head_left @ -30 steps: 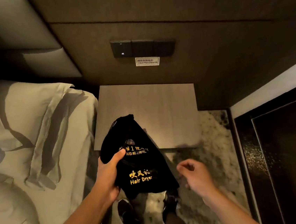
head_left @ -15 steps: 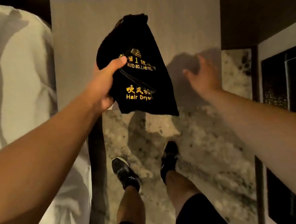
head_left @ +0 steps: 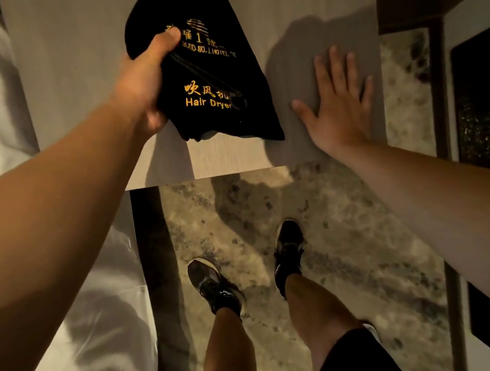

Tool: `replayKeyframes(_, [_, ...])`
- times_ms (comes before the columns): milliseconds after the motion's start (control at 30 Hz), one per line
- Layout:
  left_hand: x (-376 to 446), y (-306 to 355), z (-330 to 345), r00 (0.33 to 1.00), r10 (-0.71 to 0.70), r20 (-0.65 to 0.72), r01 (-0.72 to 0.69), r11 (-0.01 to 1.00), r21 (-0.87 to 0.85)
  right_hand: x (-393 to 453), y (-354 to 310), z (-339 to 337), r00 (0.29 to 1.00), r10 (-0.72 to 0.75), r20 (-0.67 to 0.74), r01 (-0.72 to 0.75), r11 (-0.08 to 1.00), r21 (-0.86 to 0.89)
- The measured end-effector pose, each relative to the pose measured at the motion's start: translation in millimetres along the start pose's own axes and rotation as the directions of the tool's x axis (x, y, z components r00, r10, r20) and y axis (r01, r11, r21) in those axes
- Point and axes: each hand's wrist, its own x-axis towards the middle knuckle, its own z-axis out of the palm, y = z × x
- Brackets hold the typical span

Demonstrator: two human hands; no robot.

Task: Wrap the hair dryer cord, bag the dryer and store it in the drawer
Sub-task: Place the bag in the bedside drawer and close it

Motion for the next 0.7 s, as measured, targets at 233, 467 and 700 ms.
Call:
replayKeyframes(233, [5.0,-23.4,0.9,0.856,0.346,-0.384,-0.171,0.891,0.421,-0.2,-1.0,1.1,1.0,0.002,-0.008,-0.002,1.0,-0.014])
replayKeyframes(467, [-6.0,-26.3,11.0,0.783,0.504,-0.366,-0.024,0.612,0.791,1.2,1.5,-3.9,1.0,0.006,0.027,-0.007,0.998,0.06])
replayKeyframes(700, [-33.2,-27.7,70.7,0.706,0.708,-0.021,-0.26,0.286,0.922,-25.5,31.3,-9.8,0.988,0.155,-0.024,-0.143,0.952,0.271])
